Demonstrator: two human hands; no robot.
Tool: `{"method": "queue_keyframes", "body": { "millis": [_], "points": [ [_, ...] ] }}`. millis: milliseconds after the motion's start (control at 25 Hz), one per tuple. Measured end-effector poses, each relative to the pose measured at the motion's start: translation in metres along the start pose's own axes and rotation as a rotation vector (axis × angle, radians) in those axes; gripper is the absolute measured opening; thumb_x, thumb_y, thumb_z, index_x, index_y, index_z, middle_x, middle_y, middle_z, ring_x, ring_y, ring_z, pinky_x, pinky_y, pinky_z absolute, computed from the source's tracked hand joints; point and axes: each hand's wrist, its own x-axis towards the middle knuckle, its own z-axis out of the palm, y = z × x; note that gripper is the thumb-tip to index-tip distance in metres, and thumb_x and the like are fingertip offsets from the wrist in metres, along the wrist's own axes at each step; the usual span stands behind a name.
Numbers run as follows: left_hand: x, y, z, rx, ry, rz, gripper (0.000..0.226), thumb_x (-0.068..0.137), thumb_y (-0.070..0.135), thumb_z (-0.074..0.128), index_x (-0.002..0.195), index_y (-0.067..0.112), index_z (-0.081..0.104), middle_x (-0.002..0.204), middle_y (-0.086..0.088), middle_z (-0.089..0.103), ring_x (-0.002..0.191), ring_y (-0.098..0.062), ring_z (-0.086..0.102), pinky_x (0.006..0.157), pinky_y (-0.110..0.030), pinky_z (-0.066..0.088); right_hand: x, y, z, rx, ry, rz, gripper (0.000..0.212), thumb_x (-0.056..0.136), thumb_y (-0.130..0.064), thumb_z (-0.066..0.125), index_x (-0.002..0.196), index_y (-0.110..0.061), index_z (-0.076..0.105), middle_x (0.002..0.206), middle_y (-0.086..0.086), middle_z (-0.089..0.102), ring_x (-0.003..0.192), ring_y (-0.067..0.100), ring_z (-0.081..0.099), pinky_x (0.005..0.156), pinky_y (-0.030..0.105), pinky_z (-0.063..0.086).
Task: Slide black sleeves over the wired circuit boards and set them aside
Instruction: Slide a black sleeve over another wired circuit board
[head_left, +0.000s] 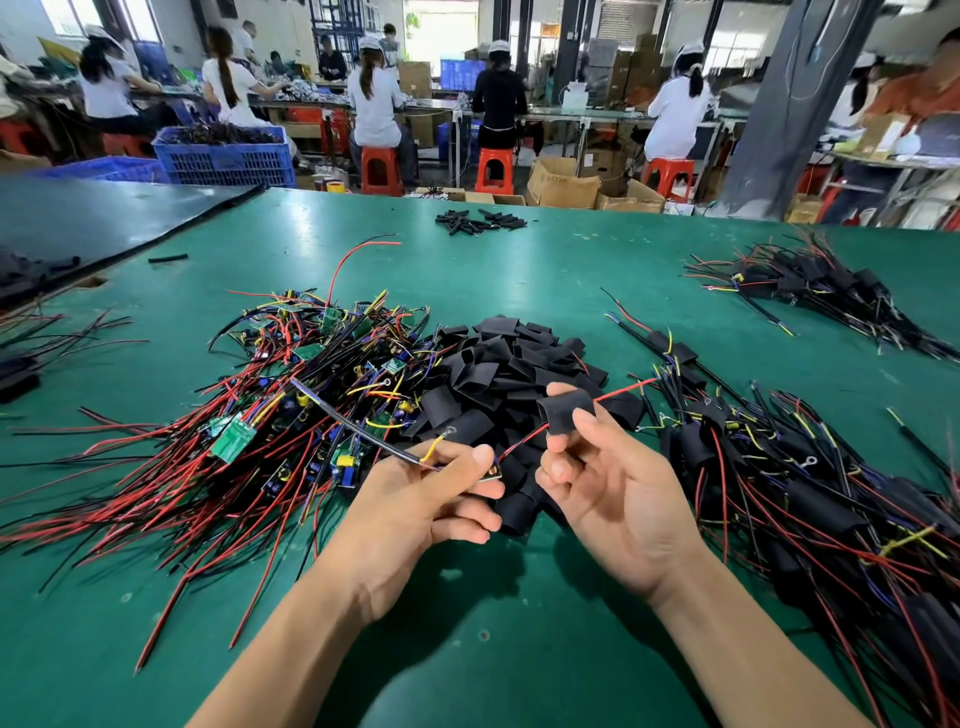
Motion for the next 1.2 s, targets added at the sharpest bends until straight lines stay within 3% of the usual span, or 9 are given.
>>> {"method": "queue_keyframes", "body": {
  "millis": [200, 400, 640, 840, 960, 1200],
  "points": [
    [0.000, 0.001, 0.001, -0.011, -0.002, 0.021, 0.023, 0.068, 0.032, 0.079, 0.079, 0.013, 0.073, 0.081, -0.018, 0.071, 0.052, -0.022, 0.064, 0.048, -0.025, 0.053, -0.001, 0.003, 0.000, -0.201, 0.003, -0.047, 0.014, 0.080, -0.022, 0.072, 0.092, -0.016, 0.075, 0.068, 0.006, 0.060, 0.052, 0.016, 0.052, 0.056, 0.024, 0.048],
    [0.001, 0.003, -0.001, -0.141, -0.034, -0.023, 0.039, 0.072, 0.018, 0.075, 0.107, 0.000, 0.068, 0.101, -0.021, 0.074, 0.058, -0.020, 0.069, 0.052, -0.024, 0.057, 0.000, 0.015, 0.004, -0.293, 0.015, -0.051, 0.017, 0.076, -0.016, 0.076, 0.093, -0.015, 0.075, 0.068, 0.010, 0.061, 0.049, 0.017, 0.050, 0.050, 0.024, 0.045],
    [0.001, 0.003, 0.001, -0.142, -0.024, 0.021, 0.013, 0.067, 0.022, 0.077, 0.079, 0.017, 0.077, 0.078, -0.009, 0.071, 0.050, -0.015, 0.061, 0.046, -0.023, 0.053, -0.003, 0.018, 0.007, -0.256, -0.028, -0.047, 0.028, 0.067, -0.024, 0.082, 0.091, -0.013, 0.072, 0.075, 0.015, 0.068, 0.046, 0.018, 0.055, 0.048, 0.024, 0.049],
    [0.002, 0.000, -0.002, -0.146, -0.017, 0.025, 0.015, 0.067, 0.023, 0.078, 0.080, 0.016, 0.076, 0.078, -0.009, 0.068, 0.051, -0.015, 0.058, 0.046, -0.023, 0.049, -0.005, 0.021, 0.011, -0.214, -0.069, -0.046, 0.011, 0.075, -0.019, 0.081, 0.085, -0.021, 0.076, 0.076, 0.009, 0.068, 0.048, 0.016, 0.054, 0.052, 0.023, 0.048],
    [0.003, 0.000, -0.005, -0.146, -0.041, 0.032, 0.011, 0.074, 0.022, 0.076, 0.083, 0.016, 0.077, 0.081, -0.007, 0.068, 0.053, -0.014, 0.058, 0.048, -0.022, 0.048, -0.006, 0.023, 0.013, -0.176, -0.094, -0.003, 0.009, 0.078, -0.026, 0.075, 0.085, -0.021, 0.074, 0.078, 0.006, 0.067, 0.049, 0.014, 0.052, 0.054, 0.023, 0.047],
    [0.004, 0.001, -0.010, -0.033, -0.039, 0.070, 0.014, 0.073, 0.022, 0.079, 0.084, 0.015, 0.076, 0.077, -0.006, 0.066, 0.055, -0.014, 0.057, 0.049, -0.020, 0.046, -0.004, 0.021, 0.007, -0.344, -0.037, -0.017, 0.007, 0.082, -0.017, 0.069, 0.088, -0.016, 0.070, 0.069, 0.008, 0.063, 0.046, 0.015, 0.046, 0.048, 0.022, 0.039]
  ]
}}
